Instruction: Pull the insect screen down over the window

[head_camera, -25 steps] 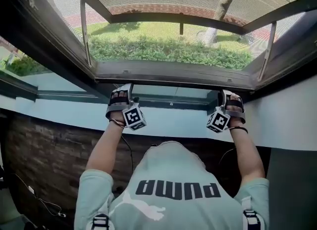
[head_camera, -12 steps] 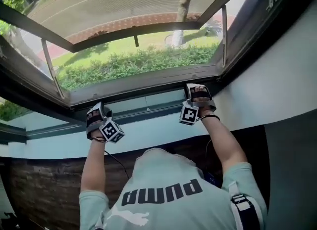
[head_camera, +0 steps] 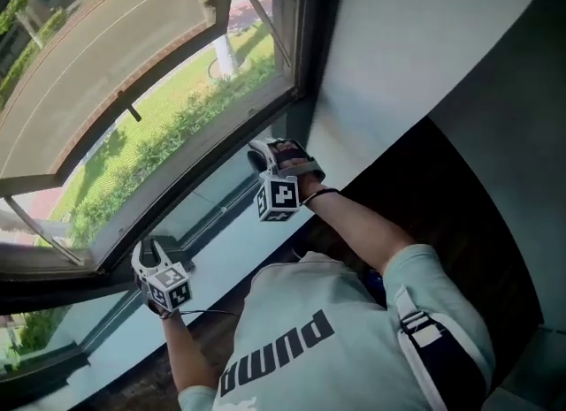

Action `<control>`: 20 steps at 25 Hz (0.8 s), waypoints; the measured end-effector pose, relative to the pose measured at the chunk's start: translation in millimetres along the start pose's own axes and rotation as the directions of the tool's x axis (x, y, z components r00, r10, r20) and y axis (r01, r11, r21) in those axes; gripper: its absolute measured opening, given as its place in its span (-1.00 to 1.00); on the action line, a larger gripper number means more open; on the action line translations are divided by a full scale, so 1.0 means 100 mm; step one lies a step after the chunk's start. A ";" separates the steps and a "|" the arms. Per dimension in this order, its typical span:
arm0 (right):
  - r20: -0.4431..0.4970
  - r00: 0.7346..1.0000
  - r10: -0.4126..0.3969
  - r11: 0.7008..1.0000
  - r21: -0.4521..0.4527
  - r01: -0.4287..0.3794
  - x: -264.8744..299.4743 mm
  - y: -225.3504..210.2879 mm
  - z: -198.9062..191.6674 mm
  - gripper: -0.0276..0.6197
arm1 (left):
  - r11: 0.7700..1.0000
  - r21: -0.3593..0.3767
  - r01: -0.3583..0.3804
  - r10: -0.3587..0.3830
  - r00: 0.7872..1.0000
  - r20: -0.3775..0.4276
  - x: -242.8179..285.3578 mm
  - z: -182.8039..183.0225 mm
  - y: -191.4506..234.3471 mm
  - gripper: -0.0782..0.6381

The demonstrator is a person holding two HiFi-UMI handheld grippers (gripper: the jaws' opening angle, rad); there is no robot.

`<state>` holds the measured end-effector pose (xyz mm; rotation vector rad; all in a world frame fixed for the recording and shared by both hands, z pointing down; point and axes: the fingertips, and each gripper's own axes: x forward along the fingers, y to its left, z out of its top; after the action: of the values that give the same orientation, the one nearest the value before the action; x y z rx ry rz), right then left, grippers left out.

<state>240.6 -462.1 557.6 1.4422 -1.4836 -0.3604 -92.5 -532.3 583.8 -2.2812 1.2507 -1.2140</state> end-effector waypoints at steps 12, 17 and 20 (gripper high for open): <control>0.239 0.971 0.019 0.536 0.818 -0.211 -1.61 0.60 0.44 -0.89 | 0.646 -0.607 0.463 -0.260 0.881 0.396 -1.22 0.42 -0.97 -0.75; 0.242 0.970 -0.020 0.495 0.845 -0.201 -2.11 0.65 0.45 -0.90 | 0.663 -0.578 0.476 -0.233 0.865 0.445 -1.73 0.37 -0.96 -0.75; 0.295 0.956 -0.004 0.560 0.792 -0.242 -2.33 0.71 0.45 -0.89 | 0.692 -0.580 0.430 -0.155 0.873 0.462 -2.03 0.39 -0.92 -0.75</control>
<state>116.1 -258.6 490.8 2.0535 -2.1168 0.3258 -66.0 -322.8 502.6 -3.1470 1.3318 -0.3242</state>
